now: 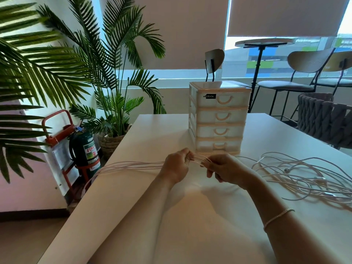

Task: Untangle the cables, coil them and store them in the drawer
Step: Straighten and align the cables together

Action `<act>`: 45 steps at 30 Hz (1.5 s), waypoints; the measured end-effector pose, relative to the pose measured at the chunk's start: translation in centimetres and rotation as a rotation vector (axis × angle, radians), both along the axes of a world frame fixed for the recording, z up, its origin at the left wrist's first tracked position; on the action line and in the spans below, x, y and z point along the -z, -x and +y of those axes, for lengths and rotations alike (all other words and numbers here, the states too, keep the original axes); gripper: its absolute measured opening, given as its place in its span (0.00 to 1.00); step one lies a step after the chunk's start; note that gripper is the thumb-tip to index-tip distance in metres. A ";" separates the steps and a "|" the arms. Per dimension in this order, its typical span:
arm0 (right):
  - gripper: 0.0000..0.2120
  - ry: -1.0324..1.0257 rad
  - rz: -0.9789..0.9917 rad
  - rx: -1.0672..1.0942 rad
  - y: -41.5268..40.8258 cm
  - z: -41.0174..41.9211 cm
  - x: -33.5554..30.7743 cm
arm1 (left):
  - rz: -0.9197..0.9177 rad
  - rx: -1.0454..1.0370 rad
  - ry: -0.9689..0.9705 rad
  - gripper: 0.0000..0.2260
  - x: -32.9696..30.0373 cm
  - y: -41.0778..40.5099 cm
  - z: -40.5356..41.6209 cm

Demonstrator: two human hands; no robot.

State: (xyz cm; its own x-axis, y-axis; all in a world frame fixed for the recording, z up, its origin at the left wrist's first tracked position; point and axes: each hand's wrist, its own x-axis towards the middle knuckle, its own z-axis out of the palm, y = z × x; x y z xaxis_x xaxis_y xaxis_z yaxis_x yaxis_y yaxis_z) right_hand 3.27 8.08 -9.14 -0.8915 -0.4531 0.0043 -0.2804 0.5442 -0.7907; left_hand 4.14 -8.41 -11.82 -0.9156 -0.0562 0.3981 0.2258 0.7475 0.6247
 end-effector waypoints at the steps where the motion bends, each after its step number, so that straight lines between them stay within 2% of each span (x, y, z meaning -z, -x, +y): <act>1: 0.09 -0.019 0.010 -0.009 0.0 0.1 0.1 | -0.002 0.008 -0.009 0.09 0.0 -0.1 0.0; 9: 0.11 -0.051 -0.160 -0.045 -0.3 0.5 -0.4 | -0.039 0.115 -0.296 0.08 -0.8 -0.7 0.0; 13: 0.13 0.142 -0.113 0.087 0.4 0.8 -0.3 | -0.096 0.176 -0.223 0.06 -0.8 -0.8 -0.1; 18: 0.19 0.098 0.154 0.226 1.4 0.6 0.6 | -0.158 0.258 -0.140 0.07 -0.5 -0.8 0.7; 20: 0.20 0.047 0.189 0.195 1.2 0.6 0.4 | -0.121 0.204 -0.100 0.07 -0.4 -0.8 0.7; 24: 0.13 -0.110 0.122 0.032 0.6 0.7 0.2 | -0.076 0.119 -0.059 0.08 -0.5 -0.8 0.3; 28: 0.14 -0.043 0.146 0.101 0.9 1.1 0.5 | -0.143 0.144 -0.035 0.09 -0.8 -0.8 0.3; 33: 0.12 -0.145 0.300 0.173 1.3 0.8 1.0 | -0.213 0.141 0.121 0.09 -0.9 -0.9 -1.2; 41: 0.12 -0.179 0.346 0.150 0.9 0.3 0.8 | -0.041 0.068 0.160 0.07 -2.3 -1.3 -2.5; 45: 0.12 -0.153 0.372 0.166 0.8 0.5 0.6 | -0.106 0.087 0.183 0.08 -3.3 -1.0 -2.4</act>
State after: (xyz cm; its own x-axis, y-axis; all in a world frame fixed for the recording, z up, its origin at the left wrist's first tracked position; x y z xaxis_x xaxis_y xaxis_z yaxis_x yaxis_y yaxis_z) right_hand 2.44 8.62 -9.72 -0.9027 -0.3243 0.2827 -0.4298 0.7091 -0.5590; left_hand 5.18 -10.83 -8.51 -0.9511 0.0890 0.2957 0.2345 0.8313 0.5039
